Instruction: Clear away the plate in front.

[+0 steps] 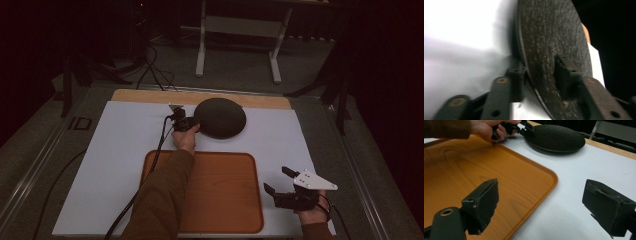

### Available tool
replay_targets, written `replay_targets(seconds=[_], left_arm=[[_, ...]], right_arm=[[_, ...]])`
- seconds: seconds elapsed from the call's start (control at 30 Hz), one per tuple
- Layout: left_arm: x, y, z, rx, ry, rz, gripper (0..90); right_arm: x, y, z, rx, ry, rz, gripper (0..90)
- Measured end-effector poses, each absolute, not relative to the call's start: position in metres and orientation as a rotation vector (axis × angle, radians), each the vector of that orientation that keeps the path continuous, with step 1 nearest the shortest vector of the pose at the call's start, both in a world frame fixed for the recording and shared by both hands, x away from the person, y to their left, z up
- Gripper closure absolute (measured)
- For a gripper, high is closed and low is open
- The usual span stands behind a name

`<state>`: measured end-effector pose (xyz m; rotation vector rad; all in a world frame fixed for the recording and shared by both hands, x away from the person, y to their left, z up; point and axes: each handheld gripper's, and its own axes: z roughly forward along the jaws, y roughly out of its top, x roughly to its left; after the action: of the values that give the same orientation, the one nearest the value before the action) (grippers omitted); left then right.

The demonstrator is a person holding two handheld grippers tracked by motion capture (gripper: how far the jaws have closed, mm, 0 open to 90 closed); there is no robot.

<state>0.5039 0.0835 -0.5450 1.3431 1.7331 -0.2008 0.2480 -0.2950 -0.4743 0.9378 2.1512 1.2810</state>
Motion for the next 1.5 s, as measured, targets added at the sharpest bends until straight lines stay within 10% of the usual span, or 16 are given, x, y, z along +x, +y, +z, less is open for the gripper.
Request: replay_targets(seconds=[1.5], left_arm=[[0.483, 0.053, -0.513, 1.104, 1.695, -0.377, 84.7]], right_arm=[[0.245, -0.296, -0.473, 0.943, 2.142, 1.290, 13.7]])
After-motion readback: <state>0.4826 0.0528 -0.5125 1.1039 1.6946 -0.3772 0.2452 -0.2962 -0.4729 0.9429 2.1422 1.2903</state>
